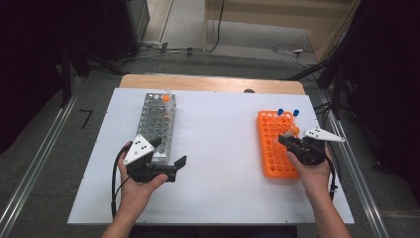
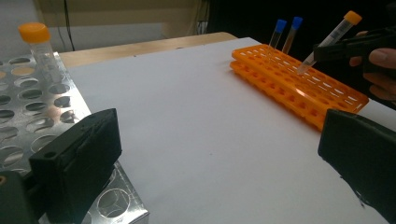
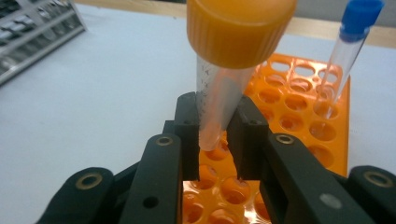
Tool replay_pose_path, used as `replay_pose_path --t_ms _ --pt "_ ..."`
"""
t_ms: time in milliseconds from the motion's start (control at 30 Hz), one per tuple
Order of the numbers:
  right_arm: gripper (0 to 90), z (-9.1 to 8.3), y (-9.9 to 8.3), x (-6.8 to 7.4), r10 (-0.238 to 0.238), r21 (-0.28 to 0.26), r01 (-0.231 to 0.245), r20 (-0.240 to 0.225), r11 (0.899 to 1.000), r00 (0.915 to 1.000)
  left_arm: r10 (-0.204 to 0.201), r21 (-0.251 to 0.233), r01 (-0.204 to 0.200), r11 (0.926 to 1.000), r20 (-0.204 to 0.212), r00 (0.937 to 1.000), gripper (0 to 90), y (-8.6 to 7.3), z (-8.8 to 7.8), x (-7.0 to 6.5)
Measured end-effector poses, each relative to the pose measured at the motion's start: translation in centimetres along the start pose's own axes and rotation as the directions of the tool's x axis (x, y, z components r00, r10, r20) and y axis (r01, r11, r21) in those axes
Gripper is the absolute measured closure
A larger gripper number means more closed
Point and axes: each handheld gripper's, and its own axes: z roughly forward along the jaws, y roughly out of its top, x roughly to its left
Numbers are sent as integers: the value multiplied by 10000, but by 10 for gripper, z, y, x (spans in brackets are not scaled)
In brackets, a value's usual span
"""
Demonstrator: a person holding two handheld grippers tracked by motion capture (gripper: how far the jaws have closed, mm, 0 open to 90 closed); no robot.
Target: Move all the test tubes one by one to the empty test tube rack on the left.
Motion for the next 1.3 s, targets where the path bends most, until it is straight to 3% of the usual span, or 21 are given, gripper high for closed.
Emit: replay_pose_path --t_ms 267,400,733,1000,1300 --pt "723 -11 -1 25 -438 -222 416 -1128 9989 9926 205 7 -205 9998 268 9994 0 2 3 -10" --pt "723 -11 -4 40 -592 -159 572 -1898 9982 9800 298 20 -299 9996 581 9979 9 2 6 -15" --pt "723 -3 -8 77 -1152 80 1235 -3047 9923 9455 603 76 -618 9981 1287 9898 42 5 16 -32" --pt "723 3 -11 112 -1657 224 1880 -3790 9819 9104 855 72 -888 9960 2029 9755 103 6 26 -48" --pt "723 8 -13 142 -2183 263 2559 -4428 9663 8697 1109 80 -1186 9929 2974 9483 266 5 36 -63"
